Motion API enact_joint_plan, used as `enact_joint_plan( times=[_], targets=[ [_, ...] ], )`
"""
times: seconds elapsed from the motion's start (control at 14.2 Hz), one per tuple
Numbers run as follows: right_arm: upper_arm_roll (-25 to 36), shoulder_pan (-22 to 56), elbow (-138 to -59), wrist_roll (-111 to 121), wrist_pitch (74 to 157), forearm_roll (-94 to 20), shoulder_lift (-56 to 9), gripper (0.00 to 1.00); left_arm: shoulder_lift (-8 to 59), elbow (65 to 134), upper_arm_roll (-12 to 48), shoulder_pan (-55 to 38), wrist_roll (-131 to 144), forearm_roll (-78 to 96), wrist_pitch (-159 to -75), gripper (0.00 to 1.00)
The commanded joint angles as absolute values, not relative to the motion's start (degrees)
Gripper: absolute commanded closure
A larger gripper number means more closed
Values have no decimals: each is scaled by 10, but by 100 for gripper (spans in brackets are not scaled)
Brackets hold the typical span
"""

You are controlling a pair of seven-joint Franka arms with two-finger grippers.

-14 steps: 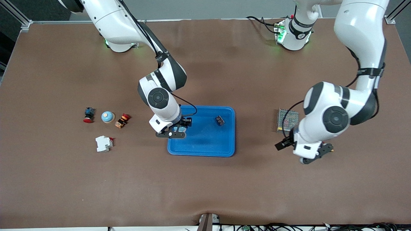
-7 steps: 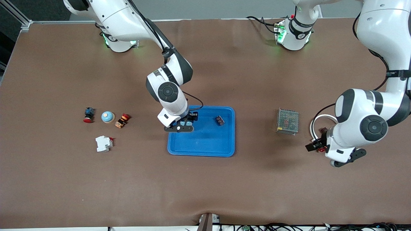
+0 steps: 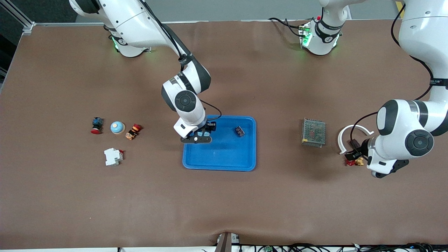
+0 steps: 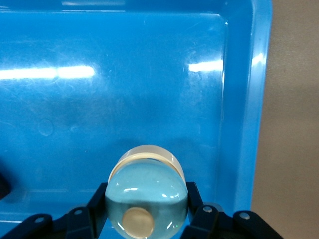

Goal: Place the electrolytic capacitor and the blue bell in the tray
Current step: 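Set the bell in the tray while the left gripper grasps another capacitor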

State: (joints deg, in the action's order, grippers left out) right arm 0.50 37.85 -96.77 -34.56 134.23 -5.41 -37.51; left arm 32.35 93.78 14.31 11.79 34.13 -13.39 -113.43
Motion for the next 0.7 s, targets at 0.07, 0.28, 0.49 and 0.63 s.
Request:
enact_joint_plan(
  times=[0.07, 0.28, 0.49, 0.63],
  targets=[
    [10, 385, -971, -352, 1359, -59, -384, 71, 309, 977, 149, 130, 335, -148, -1142, 12],
    [10, 385, -970, -352, 1368, -59, -394, 71, 296, 1018, 151, 152, 322, -150, -1171, 11],
    [10, 391, -970, -352, 1375, -59, -399, 70, 293, 1062, 152, 169, 312, -150, -1222, 11],
    [10, 393, -970, -352, 1380, -59, -403, 66, 294, 1089, 152, 170, 312, -150, -1265, 12]
  ],
)
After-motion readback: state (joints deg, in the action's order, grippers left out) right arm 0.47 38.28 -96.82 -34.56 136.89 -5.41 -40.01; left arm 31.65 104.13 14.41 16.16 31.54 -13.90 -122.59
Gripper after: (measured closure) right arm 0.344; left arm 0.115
